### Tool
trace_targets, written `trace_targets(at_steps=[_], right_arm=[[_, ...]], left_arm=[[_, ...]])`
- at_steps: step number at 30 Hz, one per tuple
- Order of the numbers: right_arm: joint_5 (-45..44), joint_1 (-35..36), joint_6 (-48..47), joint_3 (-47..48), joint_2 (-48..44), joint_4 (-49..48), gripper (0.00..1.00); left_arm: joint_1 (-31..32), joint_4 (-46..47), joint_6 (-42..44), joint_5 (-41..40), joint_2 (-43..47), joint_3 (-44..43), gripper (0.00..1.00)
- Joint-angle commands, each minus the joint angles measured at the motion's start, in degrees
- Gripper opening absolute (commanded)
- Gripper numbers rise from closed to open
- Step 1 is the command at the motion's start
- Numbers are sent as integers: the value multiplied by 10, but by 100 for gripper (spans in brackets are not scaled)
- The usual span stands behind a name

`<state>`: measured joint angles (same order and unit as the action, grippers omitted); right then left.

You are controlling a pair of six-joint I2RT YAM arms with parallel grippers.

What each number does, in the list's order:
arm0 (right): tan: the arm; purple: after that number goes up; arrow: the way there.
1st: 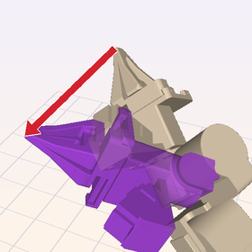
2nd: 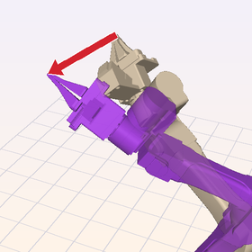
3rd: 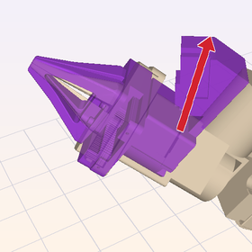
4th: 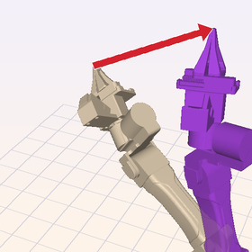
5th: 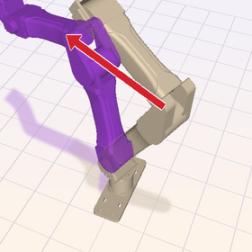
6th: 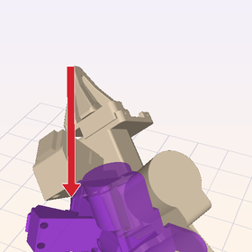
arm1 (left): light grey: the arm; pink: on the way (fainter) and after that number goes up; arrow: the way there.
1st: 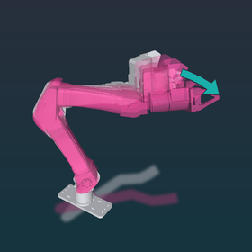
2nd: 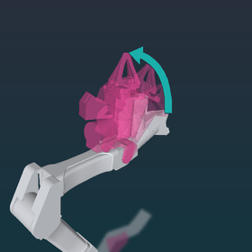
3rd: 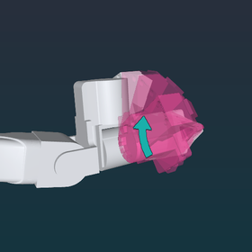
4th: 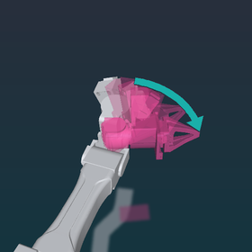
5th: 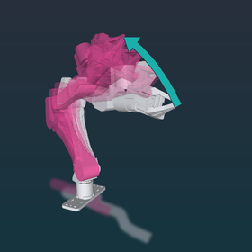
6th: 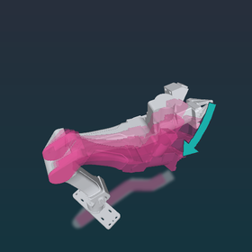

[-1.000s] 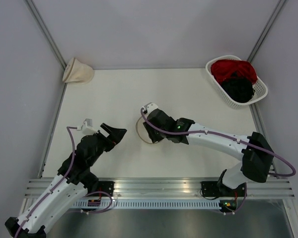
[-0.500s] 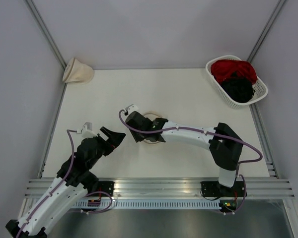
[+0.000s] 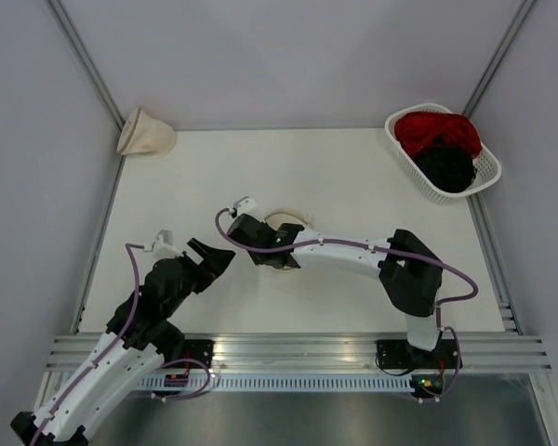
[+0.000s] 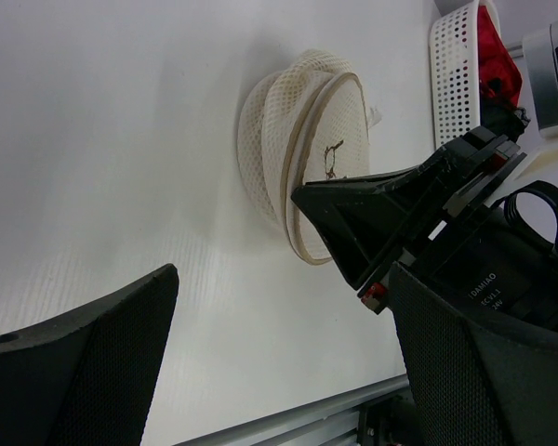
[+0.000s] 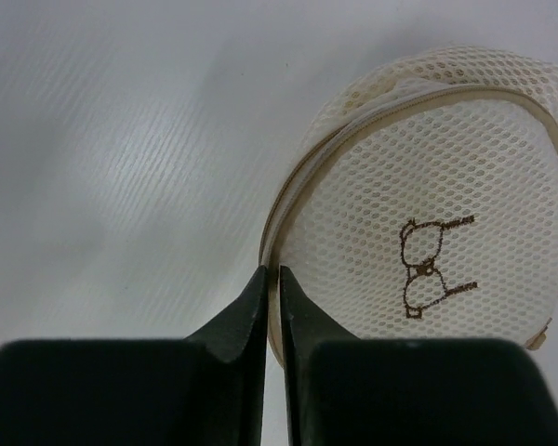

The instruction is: Unzip the laundry bag and remove the bra

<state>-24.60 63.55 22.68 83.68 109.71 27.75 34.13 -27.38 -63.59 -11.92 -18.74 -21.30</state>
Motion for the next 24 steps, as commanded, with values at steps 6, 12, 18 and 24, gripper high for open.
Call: trace_targets(at_steps=[6, 12, 18, 24], right_arm=[[-30, 3, -1, 19, -5, 8, 0], [-47, 3, 3, -11, -83, 10, 0], [-166, 3, 39, -44, -156, 72, 0], [-216, -6, 63, -94, -218, 100, 0]], left_arm=[[0, 5, -6, -3, 0, -5, 96], [0, 7, -3, 1, -1, -6, 96], [0, 100, 48, 45, -44, 4, 95], [0, 203, 143, 100, -219, -53, 95]])
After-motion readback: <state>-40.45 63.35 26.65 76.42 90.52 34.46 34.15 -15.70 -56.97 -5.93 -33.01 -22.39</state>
